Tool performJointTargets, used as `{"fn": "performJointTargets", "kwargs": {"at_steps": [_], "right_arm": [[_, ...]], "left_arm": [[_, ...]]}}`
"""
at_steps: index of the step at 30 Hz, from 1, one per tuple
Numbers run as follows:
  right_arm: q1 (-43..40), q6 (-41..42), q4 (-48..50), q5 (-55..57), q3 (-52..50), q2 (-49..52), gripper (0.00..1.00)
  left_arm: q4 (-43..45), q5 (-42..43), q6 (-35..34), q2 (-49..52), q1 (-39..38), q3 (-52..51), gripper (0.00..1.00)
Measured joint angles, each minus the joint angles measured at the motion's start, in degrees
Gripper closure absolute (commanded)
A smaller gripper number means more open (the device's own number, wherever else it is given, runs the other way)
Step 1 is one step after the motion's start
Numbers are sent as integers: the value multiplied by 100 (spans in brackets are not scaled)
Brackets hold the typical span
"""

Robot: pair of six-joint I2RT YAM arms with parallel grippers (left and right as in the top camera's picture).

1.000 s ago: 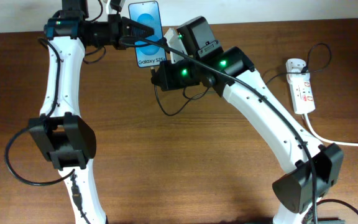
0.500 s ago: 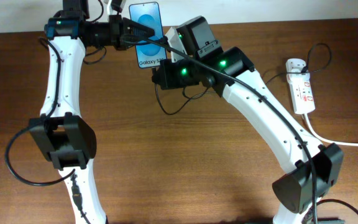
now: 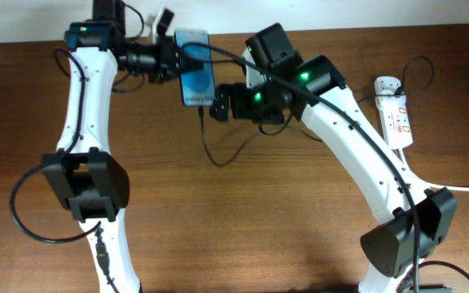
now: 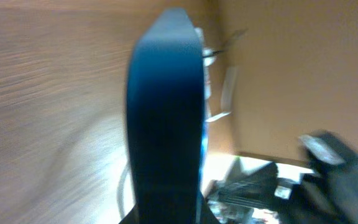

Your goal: Plug charger to phone and switch on socket

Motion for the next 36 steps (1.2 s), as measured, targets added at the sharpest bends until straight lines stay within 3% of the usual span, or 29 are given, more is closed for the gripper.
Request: {"fn": "performJointTargets", "kwargs": {"at_steps": [1,5,15,22,30,32,33,34,36], "right_arm": [[0,-210,-297,-31,0,0,1],[0,-533,-1139,153,13,0,1],[0,-573,-1200,238,13,0,1],[0,-575,-1126,256,13,0,1],[-146,-573,-1126,363,13,59,1],[-531,-575,-1126,400,13,68,2],[-791,-573,-1147,409,13,68,2],[-1023,-577,-1182,468,13,68,1],[-1556,-575,-1263,839,13,68,2]], "left_arm": [[-162,-817,138,0,-149,-17,100],[-219,-1875,245,44,-614,-15,100],[-203,-2378,286,1493,-525,-15,100],[-302,-1967,328,1991,-817,-15,100],[-146,-1980,345,2050,-1043,-15,43],[-153,-2120,356,2050,-1043,-4,43],[-166,-2175,345,2048,-1043,15,37],[-166,-2181,345,2048,-1043,17,14],[-197,-2284,341,2017,-1051,81,0]]}}
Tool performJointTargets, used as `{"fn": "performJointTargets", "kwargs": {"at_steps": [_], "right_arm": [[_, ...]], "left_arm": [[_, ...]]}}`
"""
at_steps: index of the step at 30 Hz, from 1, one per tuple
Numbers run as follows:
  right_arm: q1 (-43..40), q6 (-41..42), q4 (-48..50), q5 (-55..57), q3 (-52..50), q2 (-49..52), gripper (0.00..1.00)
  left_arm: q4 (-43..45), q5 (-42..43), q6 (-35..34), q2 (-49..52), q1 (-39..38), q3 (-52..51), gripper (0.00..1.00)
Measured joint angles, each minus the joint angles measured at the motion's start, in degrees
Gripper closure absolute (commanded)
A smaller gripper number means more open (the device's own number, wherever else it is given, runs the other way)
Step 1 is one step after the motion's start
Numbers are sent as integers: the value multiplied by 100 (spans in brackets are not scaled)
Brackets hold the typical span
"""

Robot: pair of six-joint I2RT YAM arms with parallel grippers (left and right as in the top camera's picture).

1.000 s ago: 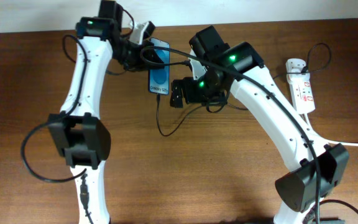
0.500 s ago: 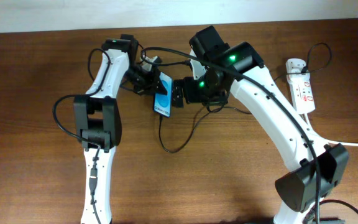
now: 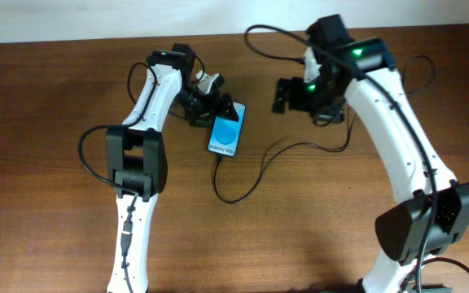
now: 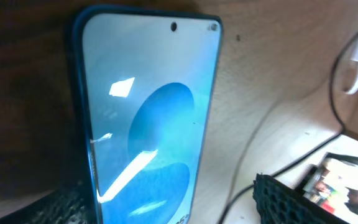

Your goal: Plug charger to phone and switch on socket

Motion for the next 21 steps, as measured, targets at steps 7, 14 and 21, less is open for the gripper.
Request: {"fn": "performJointTargets", "kwargs": {"at_steps": [7,14,21], "right_arm": [[-1753,-2,140,1156,0,2,2],[-3357,-675,802,1344,-2,925,2],[-3989,-1156,1574,1366,-2,1696,2]], "left_arm": [[-15,-726,4,-188,422,153,1],[44,-2474,4,-1917,772,380,1],[28,-2680,4,-1895,772,374,1]]}}
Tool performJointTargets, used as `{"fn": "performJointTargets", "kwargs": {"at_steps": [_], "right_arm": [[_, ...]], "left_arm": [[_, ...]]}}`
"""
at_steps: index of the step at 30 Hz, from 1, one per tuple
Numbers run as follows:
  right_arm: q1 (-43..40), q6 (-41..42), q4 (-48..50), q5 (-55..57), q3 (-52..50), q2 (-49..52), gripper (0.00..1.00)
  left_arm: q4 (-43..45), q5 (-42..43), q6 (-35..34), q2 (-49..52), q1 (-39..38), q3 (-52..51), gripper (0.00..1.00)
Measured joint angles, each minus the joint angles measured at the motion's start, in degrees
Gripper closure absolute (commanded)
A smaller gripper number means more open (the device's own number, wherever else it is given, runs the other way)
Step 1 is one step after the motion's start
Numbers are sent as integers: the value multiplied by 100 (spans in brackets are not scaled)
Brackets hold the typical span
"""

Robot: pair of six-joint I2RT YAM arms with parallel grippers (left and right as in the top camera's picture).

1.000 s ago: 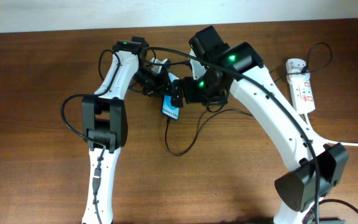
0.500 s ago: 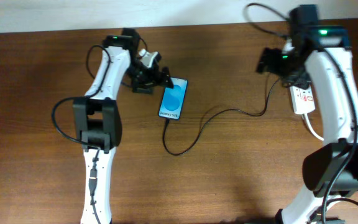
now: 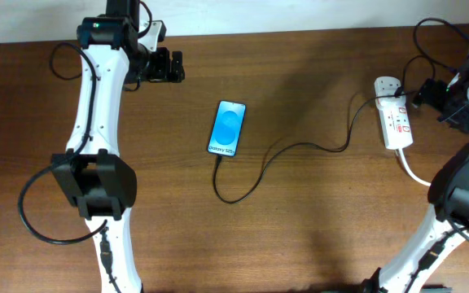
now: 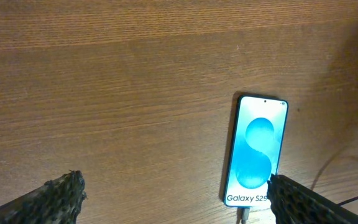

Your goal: Plug charger to phone and switch on socket

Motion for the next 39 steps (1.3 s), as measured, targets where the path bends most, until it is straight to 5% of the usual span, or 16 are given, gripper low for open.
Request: {"fn": "performJointTargets", "kwargs": {"at_steps": [11,39], "right_arm": [[-37,-529,350,-638,0,605,2],[-238,-291,1095,-1266,-407,616,2]], "left_arm": [[2,-2,0,0,0,0,1],[2,-2,0,0,0,0,1]]}}
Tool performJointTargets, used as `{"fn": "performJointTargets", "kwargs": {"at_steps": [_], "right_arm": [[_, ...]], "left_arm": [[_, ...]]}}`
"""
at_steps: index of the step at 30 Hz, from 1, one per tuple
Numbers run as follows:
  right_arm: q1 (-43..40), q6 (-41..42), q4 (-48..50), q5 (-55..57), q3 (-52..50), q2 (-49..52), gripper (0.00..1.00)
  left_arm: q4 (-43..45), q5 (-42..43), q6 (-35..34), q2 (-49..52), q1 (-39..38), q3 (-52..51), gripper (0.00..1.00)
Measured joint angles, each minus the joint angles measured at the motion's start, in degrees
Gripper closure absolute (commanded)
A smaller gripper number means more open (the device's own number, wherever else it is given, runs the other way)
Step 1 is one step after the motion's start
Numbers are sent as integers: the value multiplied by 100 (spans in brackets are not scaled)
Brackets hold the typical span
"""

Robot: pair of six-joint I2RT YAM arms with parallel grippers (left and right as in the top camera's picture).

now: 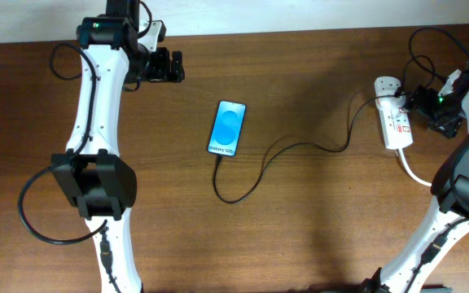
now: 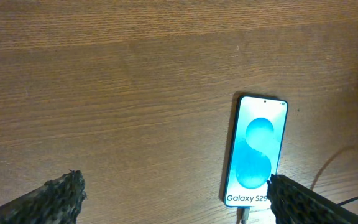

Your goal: Plug charger to phone and switch on socket

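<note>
The blue-screened phone (image 1: 228, 128) lies flat at the table's middle, also seen in the left wrist view (image 2: 257, 152). A black charger cable (image 1: 255, 175) is plugged into its near end and loops right to the white socket strip (image 1: 394, 124). My left gripper (image 1: 169, 67) hovers open at the back left, well clear of the phone, with its fingertips (image 2: 58, 198) wide apart. My right gripper (image 1: 422, 100) sits just right of the strip's far end; its jaws are too small and dark to read.
The strip's white lead (image 1: 430, 181) runs off the right edge. Black arm cables (image 1: 426, 45) hang above the strip at the back right. The brown wooden table (image 1: 316, 236) carries nothing else.
My right wrist has shifted slightly lower and closer beside the socket strip. The left arm, phone and cable have not moved.
First my left gripper held the phone up at the back while the right gripper was at its lower end. Then the phone lay on the table with the cable in it, the right gripper drawn back. Later the left gripper stood open at back left and the right reached the strip.
</note>
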Motion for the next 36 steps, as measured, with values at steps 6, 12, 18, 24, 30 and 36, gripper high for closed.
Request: {"fn": "performJointTargets", "kwargs": {"at_steps": [6,12,18,24,30,36], "right_arm": [[0,-31,-9,-37,-2,0,2],[2,-26,199,-35,-144,-22,2],[-7,-181,101,-107,-146,-35,2],[61,-273,-271,-378,-223,-76,1],[295,-203,-1134,-518,-326,-2052,2],[898,-308,-2103,-494,-1005,-4513,1]], "left_arm": [[0,0,0,0,0,0,1],[-2,0,0,0,0,0,0],[0,0,0,0,0,0,1],[-2,2,0,0,0,0,1],[-2,0,0,0,0,0,1],[4,-2,0,0,0,0,1]]}}
